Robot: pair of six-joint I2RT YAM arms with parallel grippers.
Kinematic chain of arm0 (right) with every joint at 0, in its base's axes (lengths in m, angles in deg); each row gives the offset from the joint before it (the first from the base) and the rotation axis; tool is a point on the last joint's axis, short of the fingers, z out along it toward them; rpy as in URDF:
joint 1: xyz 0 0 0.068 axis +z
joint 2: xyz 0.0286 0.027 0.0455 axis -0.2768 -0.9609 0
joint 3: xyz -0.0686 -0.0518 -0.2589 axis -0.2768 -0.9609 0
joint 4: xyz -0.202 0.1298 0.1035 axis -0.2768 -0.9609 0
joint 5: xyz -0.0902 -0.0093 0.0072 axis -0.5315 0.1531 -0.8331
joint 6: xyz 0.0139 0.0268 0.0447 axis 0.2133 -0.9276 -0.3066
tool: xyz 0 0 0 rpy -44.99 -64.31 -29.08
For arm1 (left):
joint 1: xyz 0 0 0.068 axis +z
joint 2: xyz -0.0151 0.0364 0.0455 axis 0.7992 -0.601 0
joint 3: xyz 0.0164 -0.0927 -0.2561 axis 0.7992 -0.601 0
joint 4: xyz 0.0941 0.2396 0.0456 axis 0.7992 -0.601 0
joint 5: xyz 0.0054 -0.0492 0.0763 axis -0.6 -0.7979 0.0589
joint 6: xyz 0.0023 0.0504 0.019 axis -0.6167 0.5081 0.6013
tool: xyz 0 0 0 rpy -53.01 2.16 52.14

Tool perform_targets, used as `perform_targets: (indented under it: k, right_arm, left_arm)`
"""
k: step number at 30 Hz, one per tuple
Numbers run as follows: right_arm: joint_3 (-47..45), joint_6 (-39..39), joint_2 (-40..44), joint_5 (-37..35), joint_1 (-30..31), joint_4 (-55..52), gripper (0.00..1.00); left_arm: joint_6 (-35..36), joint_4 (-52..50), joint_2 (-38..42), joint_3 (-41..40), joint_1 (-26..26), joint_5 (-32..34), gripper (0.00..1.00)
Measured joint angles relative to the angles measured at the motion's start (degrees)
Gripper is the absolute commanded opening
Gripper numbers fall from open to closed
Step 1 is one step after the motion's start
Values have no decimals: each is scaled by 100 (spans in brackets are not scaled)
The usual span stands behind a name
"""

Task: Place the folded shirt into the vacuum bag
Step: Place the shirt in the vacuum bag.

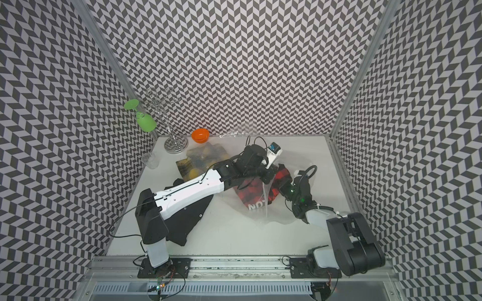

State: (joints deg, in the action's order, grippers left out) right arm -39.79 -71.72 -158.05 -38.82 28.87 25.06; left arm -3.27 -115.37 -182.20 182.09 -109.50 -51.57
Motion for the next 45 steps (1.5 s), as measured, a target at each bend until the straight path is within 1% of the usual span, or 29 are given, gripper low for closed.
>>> perform_targets:
  k: [3, 6, 9, 13, 16, 18, 19, 20, 21, 23, 24, 27, 30, 34, 38, 40, 42, 45]
  right_arm:
    - [94, 87, -238, 105, 83, -168, 7]
    - [48, 94, -393, 146, 164, -260, 7]
    - [-20, 63, -376, 166, 192, -275, 8]
    - [-2, 55, -225, 151, 192, -254, 8]
    - [225, 52, -212, 146, 192, -223, 11]
    - [483, 44, -302, 146, 190, -168, 18]
    - [612, 55, -393, 151, 190, -122, 25]
    - [745, 44, -533, 175, 177, -63, 36]
    - [850, 68, -693, 214, 166, 7, 44]
    - [881, 90, -896, 286, 155, 70, 55]
    - [828, 107, -938, 315, 151, 55, 59]
    - [586, 136, -933, 422, 146, -39, 64]
    - [407, 203, -789, 546, 146, -238, 66]
    - [83, 216, -337, 769, 146, -391, 67]
    - [-444, 98, 9, 1038, 181, -345, 69]
    - [-667, 20, 76, 1091, 293, -361, 69]
    - [-785, -66, 103, 1099, 505, -380, 65]
    - [-809, -195, 83, 1108, 767, -245, 52]
  left_arm:
    - [111, 4, 0, 413, -98, 216, 0]
    - [208, -2, 0, 575, -188, 367, 0]
    - [225, -48, 0, 546, -225, 391, 0]
    - [195, 15, 0, 304, -247, 269, 0]
    - [122, 52, 0, 66, -282, 127, 0]
    - [68, 96, 0, -63, -321, 26, 0]
    - [52, 138, 0, -125, -343, 0, 0]
    - [35, 195, 0, -201, -356, -20, 0]
    - [17, 264, 2, -297, -356, -33, 0]
    - [-26, 376, 17, -531, -352, -70, 0]
    - [-48, 442, 35, -673, -337, -94, 0]
    - [-138, 538, 85, -1012, -267, -199, 0]
    - [-216, 612, 87, -1106, -199, -271, 0]
    - [-254, 717, 98, -1106, -142, -332, 0]
    - [-262, 761, 98, -1106, -109, -374, 0]
    - [-264, 763, 98, -1104, -111, -391, 0]
    - [-271, 761, 98, -1093, -111, -426, 0]
    - [-280, 734, 94, -1040, -111, -479, 0]
